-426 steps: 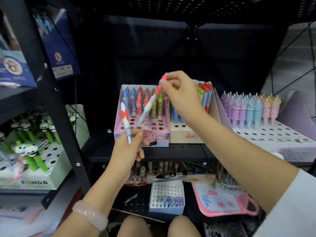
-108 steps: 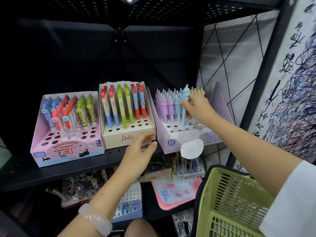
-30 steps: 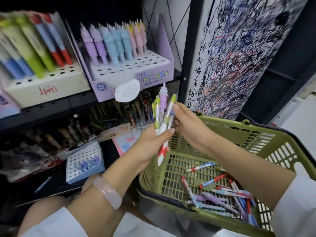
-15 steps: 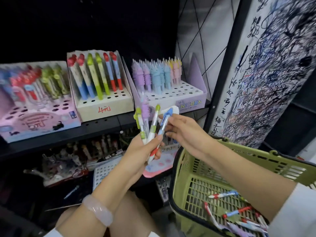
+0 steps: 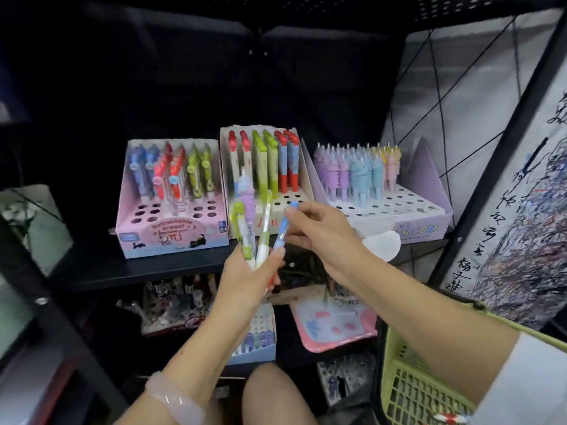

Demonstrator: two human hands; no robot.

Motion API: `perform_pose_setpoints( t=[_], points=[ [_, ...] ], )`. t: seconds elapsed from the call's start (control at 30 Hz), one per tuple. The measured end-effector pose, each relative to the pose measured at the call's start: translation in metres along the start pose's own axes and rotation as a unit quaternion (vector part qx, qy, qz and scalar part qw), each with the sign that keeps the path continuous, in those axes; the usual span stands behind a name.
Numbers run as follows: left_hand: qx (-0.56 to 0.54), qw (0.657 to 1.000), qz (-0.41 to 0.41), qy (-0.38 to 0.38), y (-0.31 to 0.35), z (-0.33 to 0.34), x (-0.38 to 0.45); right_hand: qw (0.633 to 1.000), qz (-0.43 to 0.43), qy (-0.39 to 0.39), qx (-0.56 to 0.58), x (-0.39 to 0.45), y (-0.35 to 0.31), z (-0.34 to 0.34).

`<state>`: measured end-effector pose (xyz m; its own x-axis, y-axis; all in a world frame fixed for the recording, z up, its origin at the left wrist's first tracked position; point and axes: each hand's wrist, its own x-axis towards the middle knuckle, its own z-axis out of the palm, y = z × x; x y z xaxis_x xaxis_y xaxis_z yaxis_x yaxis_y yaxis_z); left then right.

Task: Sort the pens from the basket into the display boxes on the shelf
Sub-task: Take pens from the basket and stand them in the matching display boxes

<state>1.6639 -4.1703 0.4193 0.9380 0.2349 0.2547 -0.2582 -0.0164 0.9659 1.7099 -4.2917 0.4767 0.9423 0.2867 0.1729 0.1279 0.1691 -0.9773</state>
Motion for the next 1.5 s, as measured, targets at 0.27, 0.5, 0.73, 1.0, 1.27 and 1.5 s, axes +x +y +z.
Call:
perform_pose_setpoints(
  t=[0.27, 0.5, 0.73, 1.0, 1.27, 1.5],
  points=[
    [0.049, 0.991, -0.021, 0.122, 0.005, -0.083, 0.021, 0.987, -0.128, -0.012, -0.094, 0.055, -0.042, 0.056],
    [-0.023, 0.98, -0.012, 0.195, 0.011, -0.141, 0.031, 0.965, -0.234, -0.011, -0.121, 0.094, -0.066, 0.123],
    [-0.031, 0.973, -0.03, 0.227, 0.009, -0.166, 0.035, 0.913, -0.245, -0.026, -0.326, 0.13, -0.045, 0.173],
    [-0.053, 0.974, -0.042, 0.216, 0.004, -0.176, 0.034, 0.785, -0.244, -0.065, -0.566, 0.142, -0.015, 0.193],
    [-0.026, 0.98, -0.034, 0.193, 0.011, -0.167, 0.03, 0.61, -0.219, -0.06, -0.759, 0.142, -0.017, 0.205],
    [-0.068, 0.986, -0.018, 0.15, 0.027, -0.154, 0.022, 0.779, -0.325, -0.061, -0.533, 0.119, -0.039, 0.176]
  ],
)
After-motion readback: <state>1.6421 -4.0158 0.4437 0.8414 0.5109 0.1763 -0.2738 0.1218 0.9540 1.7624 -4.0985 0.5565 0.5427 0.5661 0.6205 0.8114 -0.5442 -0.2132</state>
